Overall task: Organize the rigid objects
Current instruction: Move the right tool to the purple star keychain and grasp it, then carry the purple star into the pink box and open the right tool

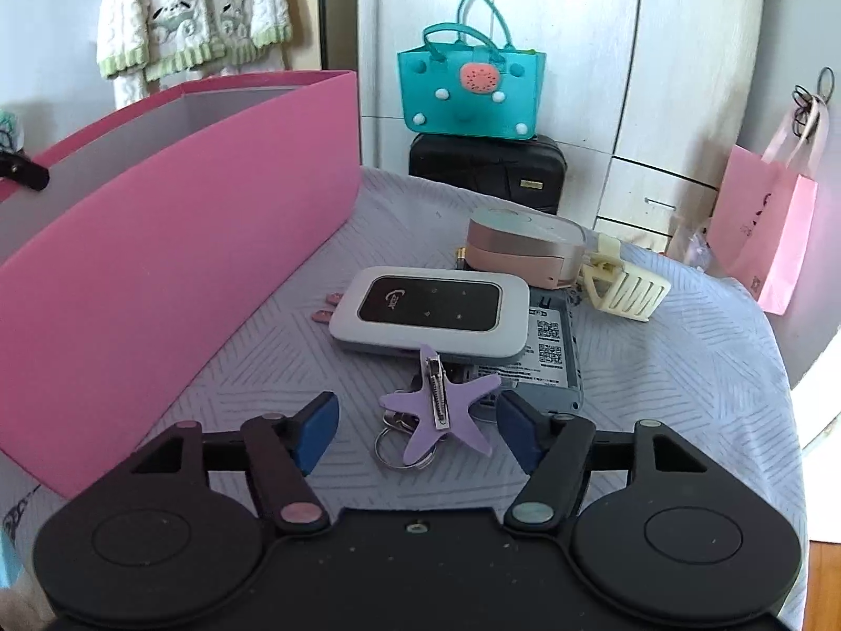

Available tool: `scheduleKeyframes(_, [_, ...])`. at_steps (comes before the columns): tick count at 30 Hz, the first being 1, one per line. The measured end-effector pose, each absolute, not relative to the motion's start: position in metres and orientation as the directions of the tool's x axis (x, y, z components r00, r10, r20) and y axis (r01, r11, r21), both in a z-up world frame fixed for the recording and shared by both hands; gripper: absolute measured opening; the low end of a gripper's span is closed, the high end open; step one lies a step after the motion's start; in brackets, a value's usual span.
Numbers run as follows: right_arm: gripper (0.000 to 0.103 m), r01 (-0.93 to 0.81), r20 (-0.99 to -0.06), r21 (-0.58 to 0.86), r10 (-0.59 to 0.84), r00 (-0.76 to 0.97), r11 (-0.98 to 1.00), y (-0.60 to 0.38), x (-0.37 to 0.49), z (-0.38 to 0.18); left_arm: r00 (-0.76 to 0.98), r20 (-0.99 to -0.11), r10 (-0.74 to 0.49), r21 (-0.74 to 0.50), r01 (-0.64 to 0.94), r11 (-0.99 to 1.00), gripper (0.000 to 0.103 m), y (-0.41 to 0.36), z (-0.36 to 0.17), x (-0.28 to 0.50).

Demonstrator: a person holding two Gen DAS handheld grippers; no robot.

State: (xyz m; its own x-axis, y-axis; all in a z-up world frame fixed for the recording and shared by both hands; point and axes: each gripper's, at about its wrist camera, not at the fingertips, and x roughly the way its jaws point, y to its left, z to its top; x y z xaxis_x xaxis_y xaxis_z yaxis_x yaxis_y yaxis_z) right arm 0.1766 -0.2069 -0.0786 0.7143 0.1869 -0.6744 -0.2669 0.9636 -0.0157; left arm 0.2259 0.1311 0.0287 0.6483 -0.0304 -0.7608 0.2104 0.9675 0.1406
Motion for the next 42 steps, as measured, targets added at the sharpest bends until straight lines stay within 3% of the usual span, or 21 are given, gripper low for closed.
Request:
scheduleKeyframes(3, [0.050, -0.224, -0.665, -0.043, 0.139, 0.733, 0.974, -0.206, 0.173, -0.078, 0.648, -0.761, -0.032, 0.138, 0.210, 0.968, 0.005, 0.132, 0.028, 0.225])
scheduleKeyframes(11, [0.049, -0.213, -0.659, 0.127, 0.242, 0.712, 0.969, -0.227, 0.173, -0.073, 0.645, -0.763, -0.041, 0.127, 0.213, 0.969, 0.005, 0.134, 0.028, 0.225])
scheduleKeyframes(19, [0.049, -0.253, -0.613, 0.184, 0.312, 0.726, 0.950, -0.229, 0.163, -0.051, 0.646, -0.763, -0.032, 0.134, 0.206, 0.969, 0.005, 0.133, 0.028, 0.227])
scheduleKeyframes(25, [0.049, -0.379, -0.499, 0.446, 0.577, 0.647, 0.811, -0.234, 0.159, -0.008, 0.654, -0.756, -0.024, 0.148, 0.206, 0.967, 0.005, 0.132, 0.028, 0.225])
scheduleKeyframes(29, [0.049, -0.496, -0.457, 0.445, 0.665, 0.591, 0.746, -0.215, 0.162, 0.028, 0.658, -0.753, -0.024, 0.144, 0.201, 0.969, 0.005, 0.132, 0.028, 0.225])
scheduleKeyframes(33, [0.049, -0.576, -0.474, 0.451, 0.730, 0.493, 0.682, -0.179, 0.178, 0.043, 0.658, -0.752, -0.037, 0.126, 0.199, 0.972, 0.005, 0.134, 0.027, 0.224])
scheduleKeyframes(38, [0.050, -0.604, -0.578, 0.429, 0.718, 0.387, 0.671, -0.117, 0.211, 0.037, 0.655, -0.753, -0.055, 0.100, 0.197, 0.975, 0.005, 0.136, 0.027, 0.225])
scheduleKeyframes(42, [0.049, -0.578, -0.627, 0.545, 0.753, 0.201, 0.608, -0.079, 0.241, 0.019, 0.658, -0.750, -0.065, 0.094, 0.204, 0.974, 0.005, 0.136, 0.026, 0.223])
